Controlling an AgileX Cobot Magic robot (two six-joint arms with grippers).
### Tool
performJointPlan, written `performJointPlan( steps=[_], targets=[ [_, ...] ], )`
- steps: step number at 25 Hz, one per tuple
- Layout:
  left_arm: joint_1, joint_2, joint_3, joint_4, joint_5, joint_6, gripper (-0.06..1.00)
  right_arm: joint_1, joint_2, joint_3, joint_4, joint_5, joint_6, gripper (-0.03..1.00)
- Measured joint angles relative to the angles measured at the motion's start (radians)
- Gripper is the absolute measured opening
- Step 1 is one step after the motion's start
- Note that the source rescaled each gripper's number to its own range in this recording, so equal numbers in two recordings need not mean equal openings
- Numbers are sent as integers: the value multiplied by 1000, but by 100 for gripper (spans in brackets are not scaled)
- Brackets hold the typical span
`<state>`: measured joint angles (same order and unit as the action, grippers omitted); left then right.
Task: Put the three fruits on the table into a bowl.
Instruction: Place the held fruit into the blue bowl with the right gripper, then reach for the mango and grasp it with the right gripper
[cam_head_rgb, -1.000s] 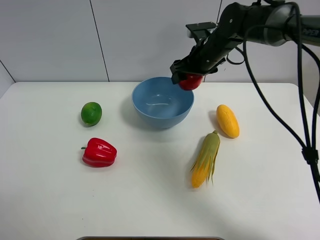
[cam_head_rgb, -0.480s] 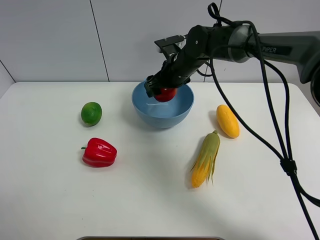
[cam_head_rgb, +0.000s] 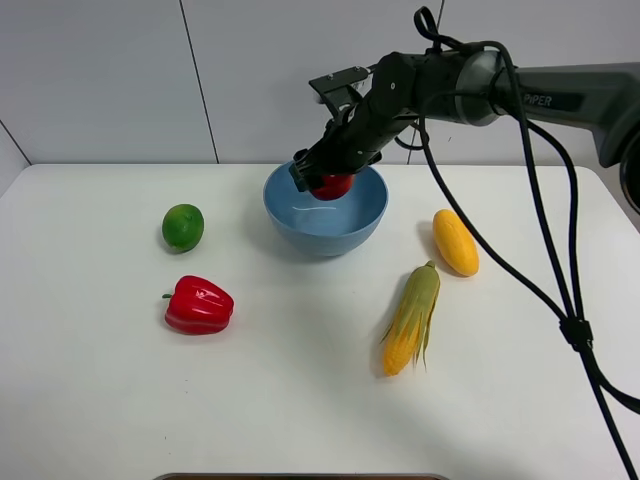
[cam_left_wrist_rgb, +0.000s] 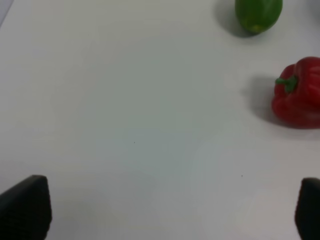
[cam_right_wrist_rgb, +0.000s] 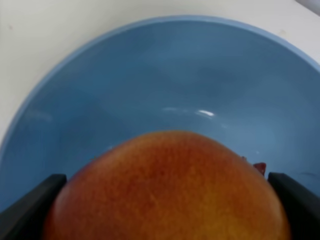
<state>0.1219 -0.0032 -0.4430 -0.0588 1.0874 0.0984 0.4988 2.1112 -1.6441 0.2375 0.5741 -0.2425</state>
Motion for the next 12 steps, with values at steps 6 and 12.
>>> performJointPlan(
  steps=[6, 12],
  targets=[
    [0, 0, 0, 0, 0, 0, 100, 0, 0, 0, -42, 4, 53, 63],
    [0, 0, 0, 0, 0, 0, 100, 0, -17, -1, -48, 53, 71, 64]
  ],
)
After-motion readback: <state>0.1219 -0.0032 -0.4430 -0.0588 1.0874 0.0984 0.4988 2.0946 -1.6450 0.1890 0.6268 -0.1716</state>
